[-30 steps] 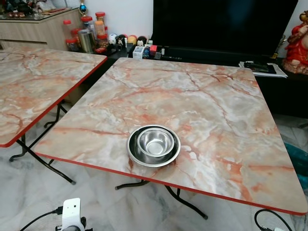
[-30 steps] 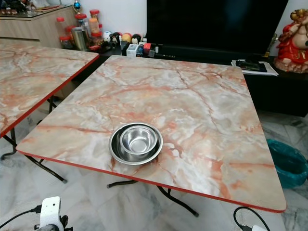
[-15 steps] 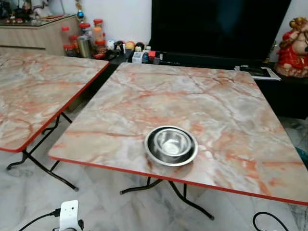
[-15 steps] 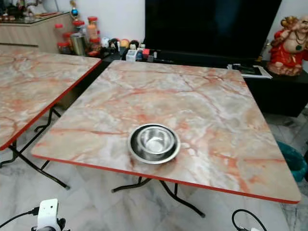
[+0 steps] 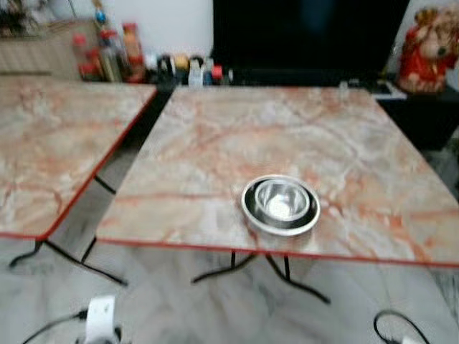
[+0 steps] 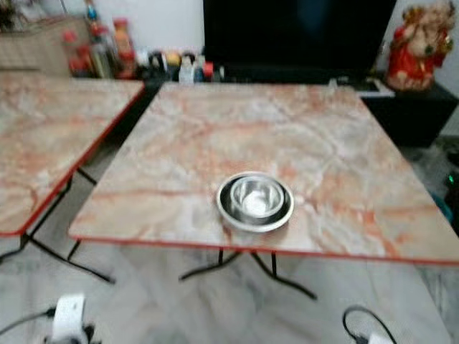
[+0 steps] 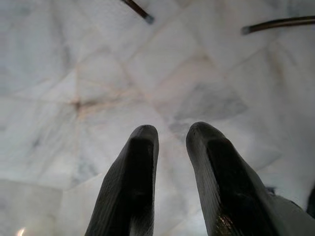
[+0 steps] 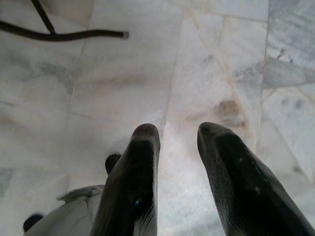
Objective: Setting the table
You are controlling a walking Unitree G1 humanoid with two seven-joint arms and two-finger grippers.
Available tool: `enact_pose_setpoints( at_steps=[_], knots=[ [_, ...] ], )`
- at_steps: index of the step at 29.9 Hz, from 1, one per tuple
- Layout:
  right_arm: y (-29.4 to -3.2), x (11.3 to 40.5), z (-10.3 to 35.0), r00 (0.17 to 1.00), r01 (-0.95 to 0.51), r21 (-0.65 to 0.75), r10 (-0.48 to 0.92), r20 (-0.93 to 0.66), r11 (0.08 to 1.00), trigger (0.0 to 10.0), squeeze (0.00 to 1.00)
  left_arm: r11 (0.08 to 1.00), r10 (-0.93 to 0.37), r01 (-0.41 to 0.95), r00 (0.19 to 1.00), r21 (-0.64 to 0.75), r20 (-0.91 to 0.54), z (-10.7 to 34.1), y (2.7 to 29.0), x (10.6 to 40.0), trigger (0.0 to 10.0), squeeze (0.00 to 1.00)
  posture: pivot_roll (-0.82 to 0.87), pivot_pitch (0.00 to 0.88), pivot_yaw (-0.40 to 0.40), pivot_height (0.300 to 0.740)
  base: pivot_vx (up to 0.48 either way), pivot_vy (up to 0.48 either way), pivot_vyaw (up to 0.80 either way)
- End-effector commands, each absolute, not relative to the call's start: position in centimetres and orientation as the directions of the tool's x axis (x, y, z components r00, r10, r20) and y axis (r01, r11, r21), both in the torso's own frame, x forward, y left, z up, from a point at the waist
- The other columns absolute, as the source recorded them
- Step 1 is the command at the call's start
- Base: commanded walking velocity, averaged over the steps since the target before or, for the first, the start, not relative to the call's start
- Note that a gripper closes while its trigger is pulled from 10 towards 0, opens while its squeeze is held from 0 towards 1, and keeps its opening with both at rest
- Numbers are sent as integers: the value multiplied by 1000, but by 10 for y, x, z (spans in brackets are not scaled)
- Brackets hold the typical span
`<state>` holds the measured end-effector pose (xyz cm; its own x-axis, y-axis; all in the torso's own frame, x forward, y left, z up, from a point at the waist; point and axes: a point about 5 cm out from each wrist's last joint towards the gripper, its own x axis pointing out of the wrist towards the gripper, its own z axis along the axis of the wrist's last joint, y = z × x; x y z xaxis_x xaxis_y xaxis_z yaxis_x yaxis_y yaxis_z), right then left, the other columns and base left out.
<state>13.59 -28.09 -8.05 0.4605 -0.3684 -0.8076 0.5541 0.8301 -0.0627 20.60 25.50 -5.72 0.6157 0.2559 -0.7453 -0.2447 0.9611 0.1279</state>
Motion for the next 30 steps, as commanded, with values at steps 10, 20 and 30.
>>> enact_pose_setpoints(
  at_steps=[10, 20, 30],
  knots=[
    [-284, 134, -80, 449, 569, -62, -373, -812, 820, 10000, 0, 964, 247, -236, 622, 124, -743, -56, 251, 210, 10000, 0, -41, 82, 23, 740, 0, 311, -123],
    [-283, 135, -80, 460, 562, -60, -372, -806, 825, 10000, 0, 964, 251, -233, 621, 130, -742, -56, 253, 210, 10000, 0, -35, 86, 30, 740, 0, 318, -156],
    [-282, 135, -80, 461, 564, -57, -371, -806, 824, 10000, 0, 963, 254, -233, 622, 134, -741, -55, 254, 210, 10000, 0, -32, 84, 31, 740, 0, 318, 0]
  ],
)
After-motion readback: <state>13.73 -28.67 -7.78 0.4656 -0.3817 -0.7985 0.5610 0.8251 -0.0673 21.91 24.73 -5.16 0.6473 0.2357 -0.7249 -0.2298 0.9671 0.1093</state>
